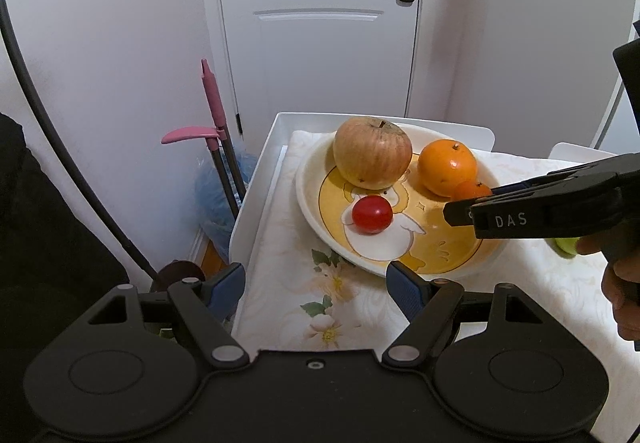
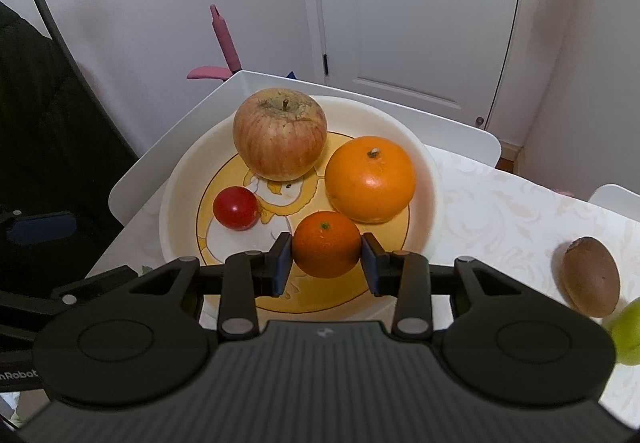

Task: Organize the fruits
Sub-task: 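Carry tomato and tangerine to the bowl with both tools and release them, then withdraw both open tools from the bowl back over the table, then grasp the large green apple with the left tool while the right tool grasps a tangerine, then carry the green apple and tangerine to the bowl with both tools, then open both tools to release apple and tangerine into the bowl, then withdraw both open tools from the bowl toward the remaining fruit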

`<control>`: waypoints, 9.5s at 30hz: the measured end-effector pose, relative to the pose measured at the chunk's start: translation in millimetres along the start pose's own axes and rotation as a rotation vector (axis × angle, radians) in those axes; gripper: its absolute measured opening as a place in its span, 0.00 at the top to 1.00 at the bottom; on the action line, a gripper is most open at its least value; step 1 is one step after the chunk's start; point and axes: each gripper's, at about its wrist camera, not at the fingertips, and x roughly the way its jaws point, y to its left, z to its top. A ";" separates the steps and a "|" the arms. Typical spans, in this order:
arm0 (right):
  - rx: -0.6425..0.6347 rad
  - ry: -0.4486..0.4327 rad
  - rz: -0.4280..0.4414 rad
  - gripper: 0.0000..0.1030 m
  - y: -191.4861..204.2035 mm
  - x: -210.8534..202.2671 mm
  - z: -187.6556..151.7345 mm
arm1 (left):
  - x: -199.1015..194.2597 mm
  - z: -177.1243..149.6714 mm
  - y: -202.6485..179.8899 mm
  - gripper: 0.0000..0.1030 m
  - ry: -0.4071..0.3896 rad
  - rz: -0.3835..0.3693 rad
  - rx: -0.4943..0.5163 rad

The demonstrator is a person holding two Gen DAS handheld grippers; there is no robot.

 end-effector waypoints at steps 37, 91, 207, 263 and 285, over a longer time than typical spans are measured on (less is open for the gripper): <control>0.099 -0.165 -0.076 0.00 -52.0 -170.5 -31.6 | -92.2 15.5 -47.5 0.00 -0.126 0.001 0.010; 0.034 -0.069 0.007 0.31 -293.1 -93.0 -113.8 | 68.0 10.2 -274.8 0.25 0.006 0.097 -0.001; 0.070 -0.073 -0.044 0.49 -40.7 -52.5 2.4 | 20.3 30.8 -25.9 0.03 -0.039 -0.018 0.049; 0.084 -0.166 -0.074 0.00 -49.7 -133.6 -11.3 | -67.1 27.7 -56.0 0.02 -0.102 -0.013 0.067; 0.189 -0.194 -0.182 0.00 -196.3 -222.4 -58.3 | -77.4 49.2 -183.3 0.02 -0.114 -0.082 0.075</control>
